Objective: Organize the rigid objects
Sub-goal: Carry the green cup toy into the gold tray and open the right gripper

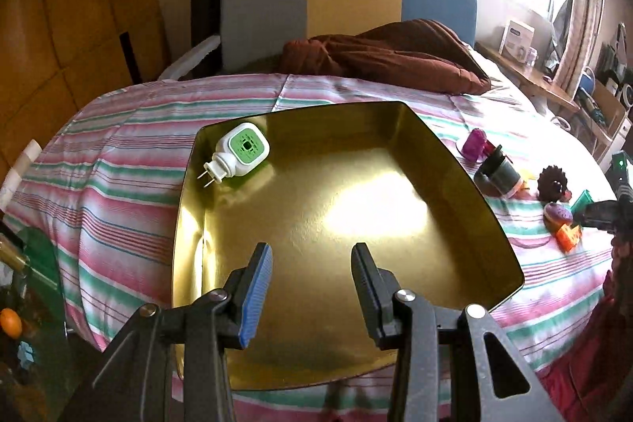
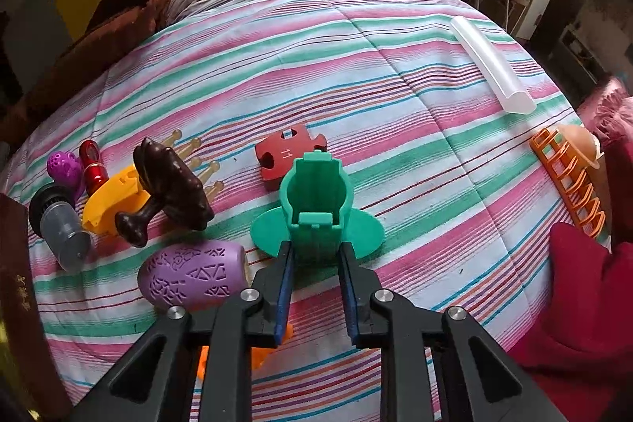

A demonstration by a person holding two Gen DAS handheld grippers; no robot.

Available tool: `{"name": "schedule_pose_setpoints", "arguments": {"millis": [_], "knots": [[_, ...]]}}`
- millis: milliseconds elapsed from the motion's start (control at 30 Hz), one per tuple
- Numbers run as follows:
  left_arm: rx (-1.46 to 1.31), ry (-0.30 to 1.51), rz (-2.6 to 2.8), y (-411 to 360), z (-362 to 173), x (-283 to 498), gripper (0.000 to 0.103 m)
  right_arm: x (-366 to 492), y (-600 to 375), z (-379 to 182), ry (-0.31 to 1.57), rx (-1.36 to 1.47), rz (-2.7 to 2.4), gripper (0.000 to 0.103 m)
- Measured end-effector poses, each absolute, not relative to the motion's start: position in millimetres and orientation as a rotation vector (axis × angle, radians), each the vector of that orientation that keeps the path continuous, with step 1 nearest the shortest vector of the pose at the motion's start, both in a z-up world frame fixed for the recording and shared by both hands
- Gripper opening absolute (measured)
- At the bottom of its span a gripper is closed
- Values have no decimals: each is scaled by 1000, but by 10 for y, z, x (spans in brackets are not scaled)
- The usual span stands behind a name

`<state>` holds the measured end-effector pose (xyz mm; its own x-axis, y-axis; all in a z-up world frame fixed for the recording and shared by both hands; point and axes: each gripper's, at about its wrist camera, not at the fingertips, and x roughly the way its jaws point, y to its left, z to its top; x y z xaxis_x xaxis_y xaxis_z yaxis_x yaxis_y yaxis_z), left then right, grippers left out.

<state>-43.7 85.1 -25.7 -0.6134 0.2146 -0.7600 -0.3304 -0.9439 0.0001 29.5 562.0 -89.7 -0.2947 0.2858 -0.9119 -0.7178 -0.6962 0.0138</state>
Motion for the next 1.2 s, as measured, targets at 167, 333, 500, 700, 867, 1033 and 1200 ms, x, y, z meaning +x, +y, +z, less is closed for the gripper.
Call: {"name": "schedule_pose_setpoints", "arguments": {"millis": [167,333,500,700,867,1033,1200], "knots": [[-1187,207,2556,853,-267,-372,42,306,5637,-864,569,-1283,2039,22],[-1174,229,2562,865,-268,-321,42,325,5659,-849,588,-1262,2039,22],[-1162,239,2552,873,-267,-280,42,337,5659,-792,604,-1219,2065,22],[-1150,253,2551,859,-274,-232,42,392,5687,-681,629,-1133,2100,22],[-1146,253,2549,837,-271,-210,42,379,5585,-562,646,-1067,2207,22],[-1158,239,2550,769,-283,-230,42,280,5354,-416,615,-1053,2355,22],[-1173,213,2556,670,-315,-243,42,87,4956,-220,475,-1105,2467,22]]}}
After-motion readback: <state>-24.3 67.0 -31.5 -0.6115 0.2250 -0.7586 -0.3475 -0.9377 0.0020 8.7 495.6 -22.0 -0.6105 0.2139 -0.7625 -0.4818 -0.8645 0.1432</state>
